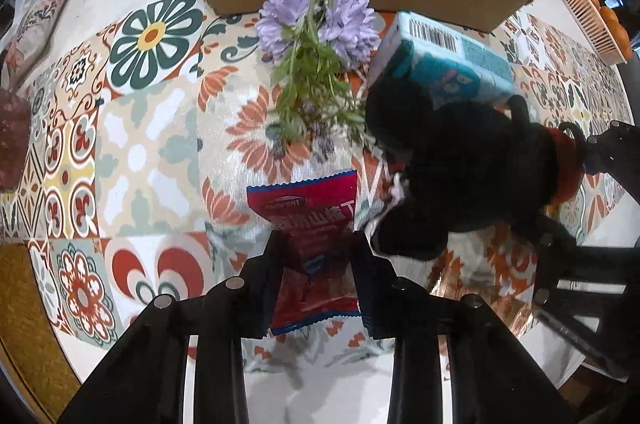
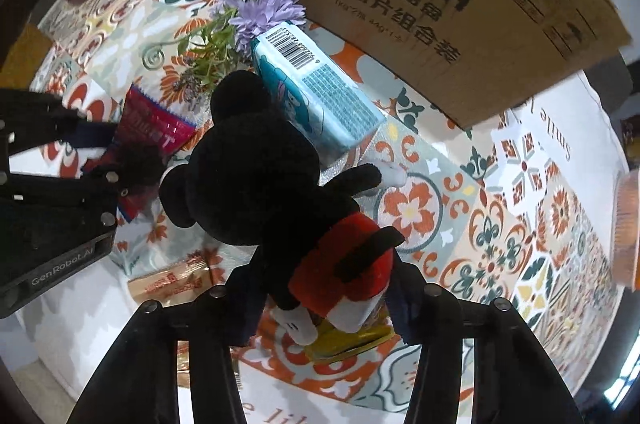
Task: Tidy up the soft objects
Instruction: 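Grasp the red snack bag with the left tool while the right tool grasps the Mickey plush, then lift the snack bag and Mickey plush and carry both over the box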
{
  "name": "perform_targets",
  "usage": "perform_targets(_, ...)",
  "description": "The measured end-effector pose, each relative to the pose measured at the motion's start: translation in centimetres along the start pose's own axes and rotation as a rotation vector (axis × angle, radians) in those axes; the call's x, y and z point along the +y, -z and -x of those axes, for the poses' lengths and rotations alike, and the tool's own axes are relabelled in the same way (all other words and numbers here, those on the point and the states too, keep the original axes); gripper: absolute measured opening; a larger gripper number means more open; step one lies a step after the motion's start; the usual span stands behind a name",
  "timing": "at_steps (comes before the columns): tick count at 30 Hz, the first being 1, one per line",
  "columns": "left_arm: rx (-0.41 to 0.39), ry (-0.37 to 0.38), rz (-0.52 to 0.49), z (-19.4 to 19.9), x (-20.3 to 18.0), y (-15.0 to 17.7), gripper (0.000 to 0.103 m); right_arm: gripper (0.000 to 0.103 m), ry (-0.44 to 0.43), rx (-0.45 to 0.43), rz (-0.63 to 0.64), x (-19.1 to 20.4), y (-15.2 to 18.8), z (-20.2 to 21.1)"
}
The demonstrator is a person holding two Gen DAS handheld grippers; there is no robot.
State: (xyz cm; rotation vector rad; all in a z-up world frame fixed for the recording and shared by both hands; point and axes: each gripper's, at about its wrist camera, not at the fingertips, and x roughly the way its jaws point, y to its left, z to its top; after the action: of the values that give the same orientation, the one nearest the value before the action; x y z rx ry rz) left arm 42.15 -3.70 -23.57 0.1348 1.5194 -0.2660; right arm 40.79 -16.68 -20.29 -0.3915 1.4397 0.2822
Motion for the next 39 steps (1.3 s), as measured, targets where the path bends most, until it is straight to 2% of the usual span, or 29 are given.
perform_targets(8, -0.056, 0.001, 0.0, 1.2, -0.2, 3.3, 0.032, 0.051, -0.02, -0.087, -0.121, -0.9, 2.9, 2.1)
perform_targets(15, -0.148, 0.009, 0.013, 4.8, -0.8, 4.9, 0.032, 0.051, -0.02, -0.163, -0.231, -2.0, 5.3, 4.7)
perform_targets(18, -0.18, 0.021, 0.022, 7.0, -1.4, 4.3, 0.031, 0.051, -0.027, -0.2, -0.28, -2.8, 5.8, 5.8)
perform_targets(29, -0.302, 0.018, 0.032, 10.7, -3.0, 4.9, 0.031, 0.052, -0.044, -0.307, -0.391, -3.2, 6.3, 8.4)
perform_targets(39, -0.418, 0.009, 0.042, 14.8, -3.5, 5.1, 0.031, 0.052, -0.027, -0.418, -0.425, -3.5, 6.8, 12.3)
